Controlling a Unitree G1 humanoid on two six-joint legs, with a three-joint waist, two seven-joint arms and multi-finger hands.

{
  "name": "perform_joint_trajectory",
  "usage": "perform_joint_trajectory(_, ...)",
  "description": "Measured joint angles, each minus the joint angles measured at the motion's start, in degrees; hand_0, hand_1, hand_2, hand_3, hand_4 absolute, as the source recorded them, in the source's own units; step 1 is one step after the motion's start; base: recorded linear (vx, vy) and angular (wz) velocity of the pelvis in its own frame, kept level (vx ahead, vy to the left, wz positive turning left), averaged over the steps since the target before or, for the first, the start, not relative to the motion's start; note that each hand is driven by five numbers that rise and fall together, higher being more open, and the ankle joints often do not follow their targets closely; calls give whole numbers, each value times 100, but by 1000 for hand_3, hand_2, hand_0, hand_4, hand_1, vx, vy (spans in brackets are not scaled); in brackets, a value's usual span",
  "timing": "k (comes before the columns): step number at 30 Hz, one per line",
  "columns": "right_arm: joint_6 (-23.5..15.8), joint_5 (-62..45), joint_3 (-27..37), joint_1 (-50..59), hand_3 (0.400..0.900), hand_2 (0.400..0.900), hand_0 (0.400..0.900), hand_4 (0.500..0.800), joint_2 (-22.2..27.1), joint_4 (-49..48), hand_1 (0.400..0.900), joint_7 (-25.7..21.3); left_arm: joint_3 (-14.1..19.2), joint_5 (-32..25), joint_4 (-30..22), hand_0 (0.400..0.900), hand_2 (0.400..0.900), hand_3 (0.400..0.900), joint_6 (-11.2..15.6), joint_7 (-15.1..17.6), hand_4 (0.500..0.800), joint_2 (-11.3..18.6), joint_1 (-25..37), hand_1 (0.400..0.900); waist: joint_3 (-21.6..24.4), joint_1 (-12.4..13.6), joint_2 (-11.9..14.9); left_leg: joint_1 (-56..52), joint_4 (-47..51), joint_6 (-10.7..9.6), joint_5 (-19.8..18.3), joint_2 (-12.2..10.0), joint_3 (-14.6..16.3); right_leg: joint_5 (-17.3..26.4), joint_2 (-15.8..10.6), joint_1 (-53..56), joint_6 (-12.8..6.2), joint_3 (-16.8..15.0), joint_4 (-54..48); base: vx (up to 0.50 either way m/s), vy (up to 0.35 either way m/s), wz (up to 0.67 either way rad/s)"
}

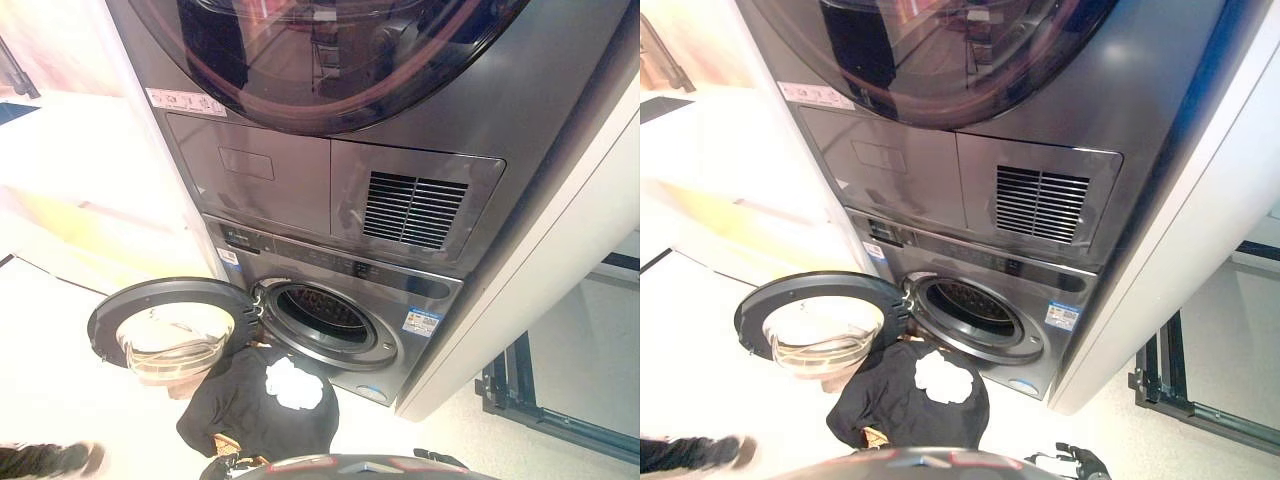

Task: Put the clothes in the basket into the washing machine.

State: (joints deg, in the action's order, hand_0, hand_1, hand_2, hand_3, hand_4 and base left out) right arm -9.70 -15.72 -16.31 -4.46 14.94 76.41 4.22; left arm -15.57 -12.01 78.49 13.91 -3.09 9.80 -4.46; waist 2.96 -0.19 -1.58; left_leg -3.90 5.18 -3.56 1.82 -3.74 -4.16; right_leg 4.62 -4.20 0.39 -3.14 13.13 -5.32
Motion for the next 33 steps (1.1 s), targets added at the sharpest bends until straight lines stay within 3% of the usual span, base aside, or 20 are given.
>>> perform_joint_trajectory(9, 1, -52, 54, -2, 900, 900, 900, 800, 23, 3, 900, -11, -238, 168, -76, 900, 900, 900, -1, 62, 800, 15, 38, 900, 3, -14, 0, 50, -1, 0, -2, 2, 13, 0, -1, -63, 0, -15, 1, -3, -1, -2)
perform_joint_trajectory(11, 1, -128, 95, -25, 900, 900, 900, 800, 48, 13, 900, -25, -464, 444, -137, 900, 900, 900, 3, 132, 800, 42, 100, 900, 1, -24, -2, 77, -21, -1, -2, 7, 34, 4, 4, -113, -4, -40, 17, -45, -15, -11)
perform_joint_trajectory(14, -4, -279, 319, 35, 900, 900, 900, 800, 164, 67, 900, -57, -1155, 991, -512, 900, 900, 900, 10, 219, 800, 253, 294, 900, -7, -59, -8, 288, -34, 10, 14, 40, 81, 39, 14, -329, 5, -149, 32, -68, -16, -3)
perform_joint_trajectory(16, 5, -511, 535, 131, 900, 900, 900, 800, 301, 211, 900, -121, -1365, 1248, -657, 900, 900, 900, 22, 300, 800, 345, 528, 900, -36, -125, -9, 467, -71, 22, 23, 73, 62, 53, 5, -475, 13, -145, 32, -54, -11, 1)
perform_joint_trajectory(18, 18, -710, 717, 229, 900, 900, 900, 800, 501, 266, 900, -192, -1474, 1385, -860, 900, 900, 900, 32, 372, 800, 461, 831, 900, -182, -184, -2, 548, -84, 10, 42, 82, 74, 70, -7, -563, -8, -163, 32, -102, -4, -9)
perform_joint_trajectory(22, 1, -966, 787, 721, 900, 900, 900, 800, 822, 367, 900, -401, -2325, 1896, -1248, 900, 900, 900, 151, 644, 800, 875, 1716, 900, -547, -290, -5, 1015, -119, 11, 135, 120, 189, 252, -12, -1098, -14, -300, 56, -148, 24, -21)
perform_joint_trajectory(26, -118, -1137, 918, 1251, 900, 900, 900, 800, 917, 357, 900, -588, -2946, 2591, -1245, 900, 900, 900, 175, 1062, 800, 881, 2817, 900, -1107, -433, -10, 1406, -281, 16, 165, 163, 287, 393, -34, -1477, 12, -428, 49, -89, 23, -17)
perform_joint_trajectory(30, -285, -1258, 932, 1415, 900, 900, 900, 800, 915, 257, 900, -692, -3615, 3523, -1390, 900, 900, 900, 252, 1655, 800, 998, 3663, 900, -1389, -552, -72, 1728, -336, 17, 164, 164, 398, 416, -36, -1855, 7, -496, 148, -83, 2, -12)
perform_joint_trajectory(33, -419, -1435, 932, 1498, 900, 900, 900, 800, 880, 170, 900, -798, -3851, 4144, -1384, 900, 900, 900, 192, 1987, 800, 1042, 4262, 900, -1683, -647, -78, 2001, -405, 17, 164, 168, 412, 420, -42, -2169, 12, -534, 249, -74, -6, 1)
